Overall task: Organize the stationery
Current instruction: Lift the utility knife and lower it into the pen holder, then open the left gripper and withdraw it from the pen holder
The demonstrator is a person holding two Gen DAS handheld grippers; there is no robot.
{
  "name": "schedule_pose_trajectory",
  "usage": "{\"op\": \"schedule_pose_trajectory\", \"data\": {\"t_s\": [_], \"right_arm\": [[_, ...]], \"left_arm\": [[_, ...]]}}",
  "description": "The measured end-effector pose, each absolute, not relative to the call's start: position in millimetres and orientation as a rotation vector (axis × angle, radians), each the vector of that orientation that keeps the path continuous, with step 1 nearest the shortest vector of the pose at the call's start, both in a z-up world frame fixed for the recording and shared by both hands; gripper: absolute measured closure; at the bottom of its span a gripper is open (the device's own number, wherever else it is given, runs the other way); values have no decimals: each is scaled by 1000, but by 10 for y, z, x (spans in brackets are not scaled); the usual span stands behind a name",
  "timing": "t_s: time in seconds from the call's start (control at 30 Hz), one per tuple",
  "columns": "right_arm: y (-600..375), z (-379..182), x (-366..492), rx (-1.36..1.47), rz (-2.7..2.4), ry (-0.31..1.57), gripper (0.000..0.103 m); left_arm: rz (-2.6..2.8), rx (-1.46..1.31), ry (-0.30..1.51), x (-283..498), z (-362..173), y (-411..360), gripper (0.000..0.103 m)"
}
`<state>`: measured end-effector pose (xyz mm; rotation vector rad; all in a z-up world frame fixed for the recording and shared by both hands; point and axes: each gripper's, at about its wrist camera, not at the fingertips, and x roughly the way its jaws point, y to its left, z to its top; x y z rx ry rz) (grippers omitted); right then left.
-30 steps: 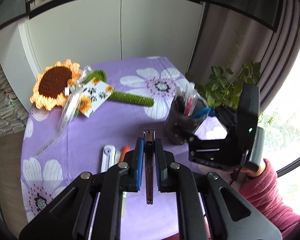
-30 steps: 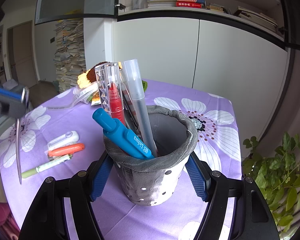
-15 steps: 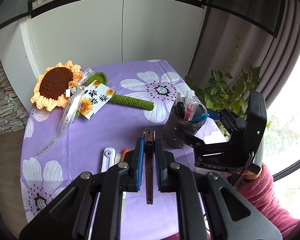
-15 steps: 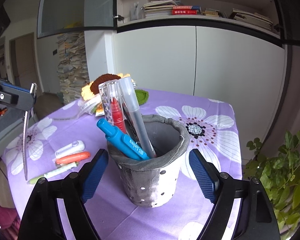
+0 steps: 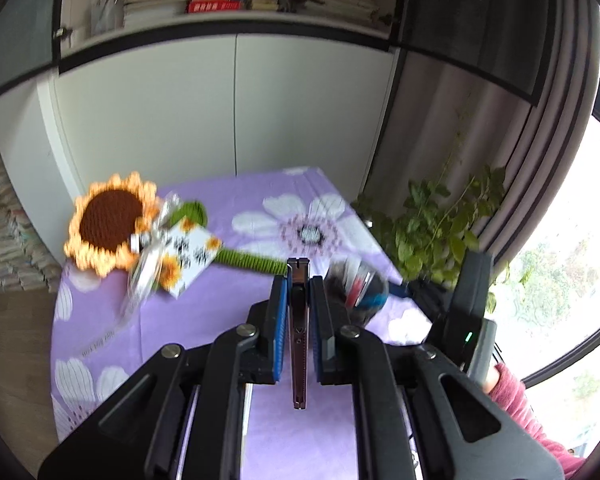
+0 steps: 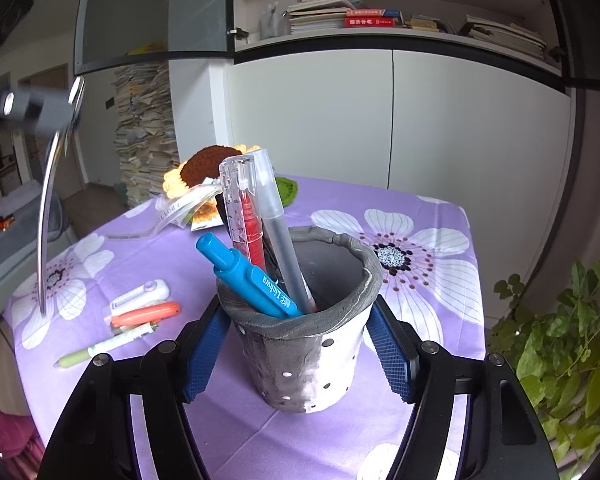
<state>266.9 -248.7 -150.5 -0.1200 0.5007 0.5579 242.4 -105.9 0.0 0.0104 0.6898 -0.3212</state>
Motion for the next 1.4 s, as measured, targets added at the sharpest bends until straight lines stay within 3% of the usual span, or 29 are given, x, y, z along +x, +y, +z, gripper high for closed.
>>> {"op": "schedule_pose_trajectory", "data": {"t_s": [0.2,0.43,0.8,1.33,1.4], "right_arm": [[-2490,-1505,2671,-120,558,501,32],[-2492,-1503,2669,-116,562,501,32],[-2515,-1506,2668,-111,573,501,32],[-2518,-1506,2668,-111,573,501,32],[-2517,-1506,2666,-112,572,501,32]], "left_arm": [[-342,42,547,2607,354,-1368,94],[-412,98,495,2877,378,-1737,94],[-438,113,619,3235,-77,-1852,94],[-442,151,709,3022,-539,-1672,93],[-442,146,722,3011,-530,-1628,89]]}}
